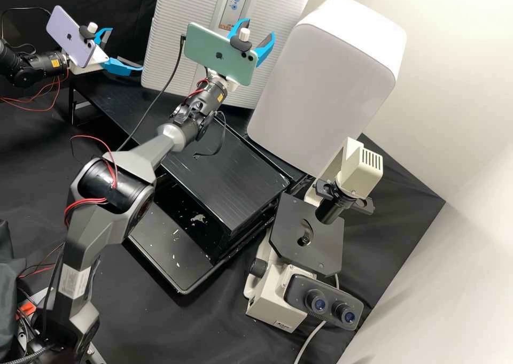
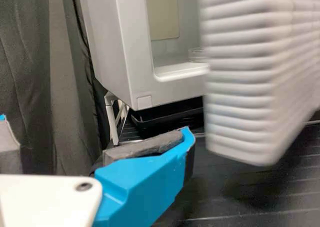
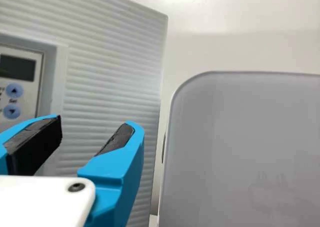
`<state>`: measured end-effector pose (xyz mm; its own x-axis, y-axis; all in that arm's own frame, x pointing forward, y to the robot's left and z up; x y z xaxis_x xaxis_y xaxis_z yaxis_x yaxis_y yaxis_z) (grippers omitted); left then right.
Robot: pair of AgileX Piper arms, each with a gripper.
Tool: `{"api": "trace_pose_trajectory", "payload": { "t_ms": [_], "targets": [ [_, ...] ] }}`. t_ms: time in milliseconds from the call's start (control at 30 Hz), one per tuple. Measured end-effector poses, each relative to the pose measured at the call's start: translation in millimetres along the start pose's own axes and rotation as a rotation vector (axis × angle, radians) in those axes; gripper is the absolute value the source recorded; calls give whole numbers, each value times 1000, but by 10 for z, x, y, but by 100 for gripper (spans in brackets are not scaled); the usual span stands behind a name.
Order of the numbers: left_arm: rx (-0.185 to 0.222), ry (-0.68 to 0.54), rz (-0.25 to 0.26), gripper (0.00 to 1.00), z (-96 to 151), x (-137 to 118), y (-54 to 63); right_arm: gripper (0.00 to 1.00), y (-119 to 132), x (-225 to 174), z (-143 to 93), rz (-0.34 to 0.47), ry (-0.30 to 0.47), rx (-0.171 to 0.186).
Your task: Close the incubator door
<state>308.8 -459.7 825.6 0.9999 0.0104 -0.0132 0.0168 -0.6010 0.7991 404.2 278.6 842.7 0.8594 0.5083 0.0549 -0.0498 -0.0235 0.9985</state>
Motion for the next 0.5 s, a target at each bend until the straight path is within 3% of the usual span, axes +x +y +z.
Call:
{"api": "trace_pose_trajectory", "payload": {
  "t_ms": [500],
  "targets": [
    [-6, 13, 2, 100, -26, 0, 4, 0, -107, 421, 143, -25, -91, -44]
  ]
}}
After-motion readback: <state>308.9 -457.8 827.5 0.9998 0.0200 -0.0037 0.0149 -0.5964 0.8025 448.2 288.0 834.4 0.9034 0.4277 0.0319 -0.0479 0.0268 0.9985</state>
